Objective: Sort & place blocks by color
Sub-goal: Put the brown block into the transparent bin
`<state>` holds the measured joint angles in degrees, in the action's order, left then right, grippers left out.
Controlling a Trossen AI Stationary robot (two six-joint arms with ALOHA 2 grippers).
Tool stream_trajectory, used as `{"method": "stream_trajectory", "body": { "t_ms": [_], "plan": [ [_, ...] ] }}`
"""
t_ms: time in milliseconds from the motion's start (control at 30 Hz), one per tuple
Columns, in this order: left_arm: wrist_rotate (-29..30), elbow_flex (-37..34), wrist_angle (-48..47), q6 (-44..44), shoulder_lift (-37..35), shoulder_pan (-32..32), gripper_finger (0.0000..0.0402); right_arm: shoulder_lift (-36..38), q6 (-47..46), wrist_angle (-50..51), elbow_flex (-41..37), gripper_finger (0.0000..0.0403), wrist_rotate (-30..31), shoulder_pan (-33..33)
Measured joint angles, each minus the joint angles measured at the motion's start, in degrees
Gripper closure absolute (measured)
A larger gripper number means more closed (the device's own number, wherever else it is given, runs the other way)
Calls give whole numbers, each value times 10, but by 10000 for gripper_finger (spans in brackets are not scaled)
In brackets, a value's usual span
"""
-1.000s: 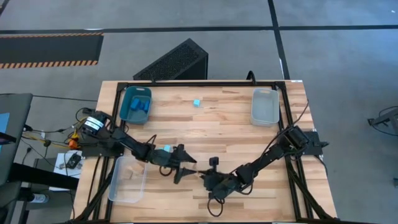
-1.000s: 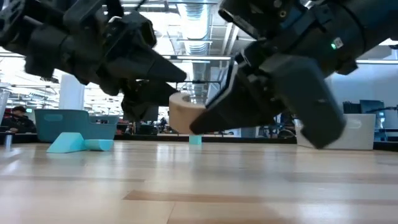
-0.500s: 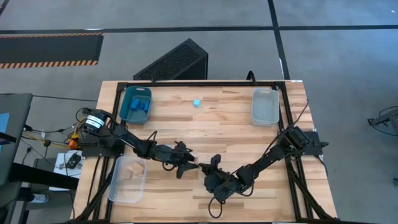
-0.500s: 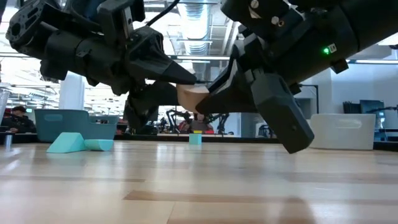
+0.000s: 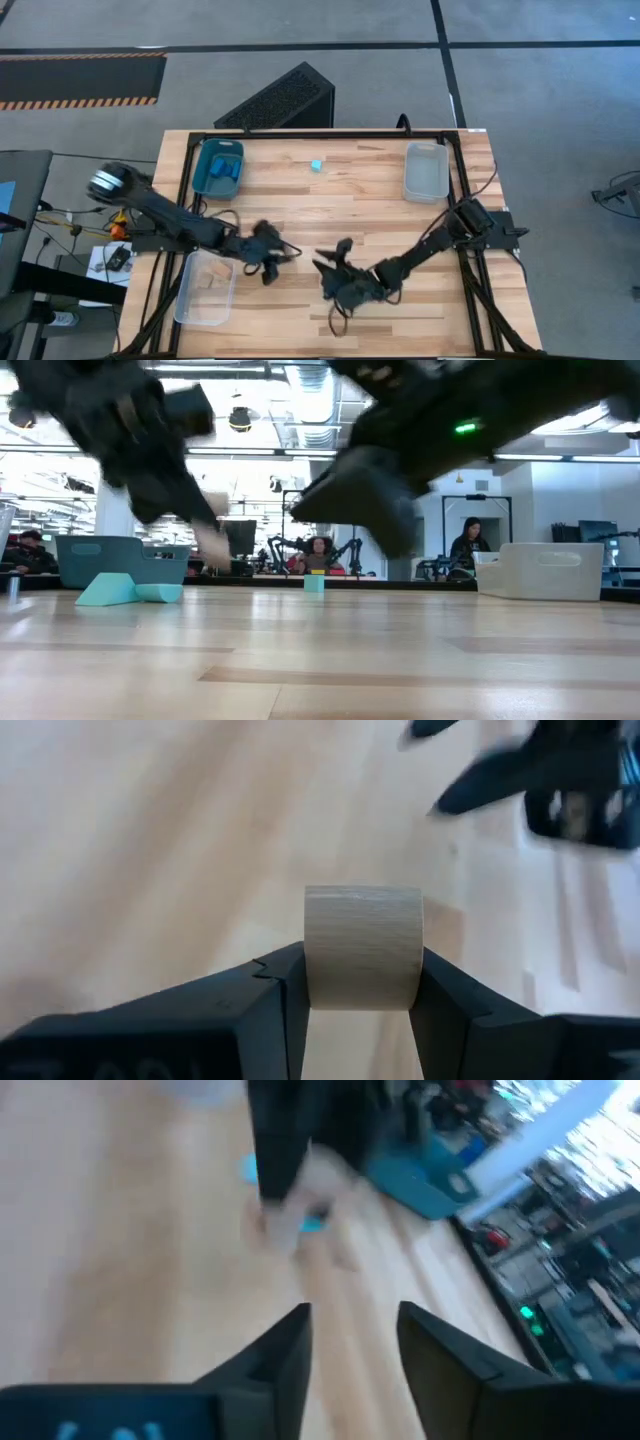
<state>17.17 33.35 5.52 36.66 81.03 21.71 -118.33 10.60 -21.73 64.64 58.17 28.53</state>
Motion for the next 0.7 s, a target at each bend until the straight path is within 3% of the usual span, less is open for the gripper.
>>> {"method": "stream_trajectory", "body": {
  "t_ms": [67, 133, 267, 367, 533, 700],
  "plan": [
    [81, 24, -139, 45, -62, 40, 300, 0, -8, -26, 0, 207, -1, -23],
    [123, 41, -269, 108, -99, 89, 300, 1, -32, -33, 0, 188, -25, -50],
    [165, 87, -392, 226, -139, 187, 300, 7, -98, -8, -1, 163, -145, -117],
    [154, 123, -475, 287, -133, 250, 300, 19, -122, 12, -1, 158, -214, -169],
    [124, 201, -607, 389, -108, 325, 300, 65, -123, 64, -1, 160, -268, -251],
    [43, 242, -738, 476, -66, 373, 300, 111, -139, 127, 1, 163, -314, -342]
  ]
}}
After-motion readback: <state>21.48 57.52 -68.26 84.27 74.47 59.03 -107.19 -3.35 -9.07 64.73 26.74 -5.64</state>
